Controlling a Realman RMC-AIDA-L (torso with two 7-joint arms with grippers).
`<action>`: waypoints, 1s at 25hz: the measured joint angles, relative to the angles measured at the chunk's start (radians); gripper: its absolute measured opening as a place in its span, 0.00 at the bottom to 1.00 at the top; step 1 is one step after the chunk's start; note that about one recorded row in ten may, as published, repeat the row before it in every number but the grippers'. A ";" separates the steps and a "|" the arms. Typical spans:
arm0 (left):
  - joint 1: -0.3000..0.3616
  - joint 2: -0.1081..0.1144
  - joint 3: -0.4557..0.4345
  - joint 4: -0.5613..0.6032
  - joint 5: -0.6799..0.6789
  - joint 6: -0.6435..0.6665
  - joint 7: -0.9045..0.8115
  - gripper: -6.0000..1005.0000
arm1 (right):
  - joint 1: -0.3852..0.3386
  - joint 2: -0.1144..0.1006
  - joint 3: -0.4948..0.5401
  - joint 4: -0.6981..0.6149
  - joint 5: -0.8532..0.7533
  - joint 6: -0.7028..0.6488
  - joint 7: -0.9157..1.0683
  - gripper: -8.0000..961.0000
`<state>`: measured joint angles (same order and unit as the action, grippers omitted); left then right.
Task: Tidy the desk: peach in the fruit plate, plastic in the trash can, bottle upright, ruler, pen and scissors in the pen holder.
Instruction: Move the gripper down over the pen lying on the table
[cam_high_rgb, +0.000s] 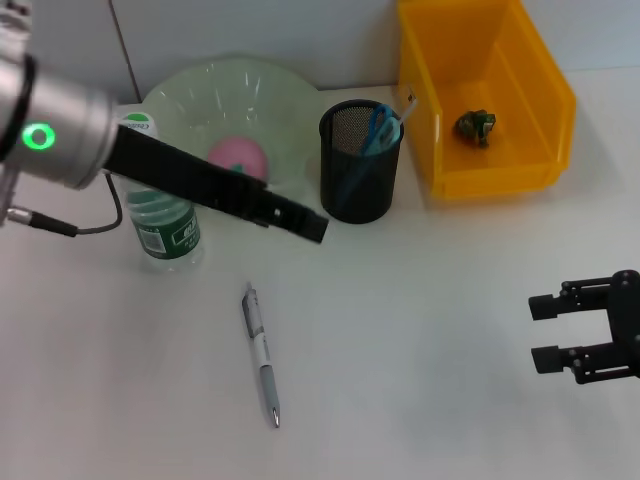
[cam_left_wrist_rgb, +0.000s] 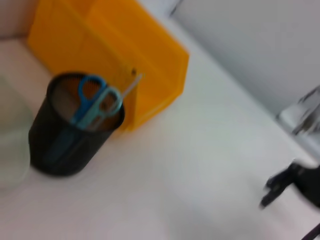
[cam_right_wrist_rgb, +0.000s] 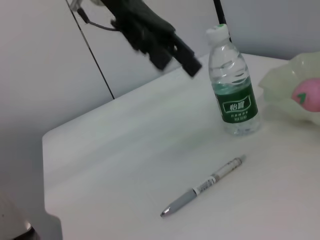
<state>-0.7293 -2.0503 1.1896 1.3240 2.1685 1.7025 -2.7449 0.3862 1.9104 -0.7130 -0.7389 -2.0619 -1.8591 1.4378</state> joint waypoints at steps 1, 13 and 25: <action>-0.053 -0.014 0.006 -0.016 0.101 0.019 -0.027 0.80 | 0.001 0.000 -0.004 0.000 -0.002 0.002 0.000 0.74; -0.262 -0.025 0.048 -0.277 0.391 -0.007 -0.104 0.80 | 0.025 0.021 -0.012 -0.016 -0.084 0.058 -0.007 0.74; -0.341 -0.020 0.045 -0.454 0.472 -0.015 -0.113 0.80 | 0.055 0.065 -0.011 -0.089 -0.105 0.066 -0.032 0.74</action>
<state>-1.0700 -2.0704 1.2349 0.8703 2.6409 1.6873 -2.8576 0.4407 1.9752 -0.7238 -0.8277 -2.1667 -1.7934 1.4056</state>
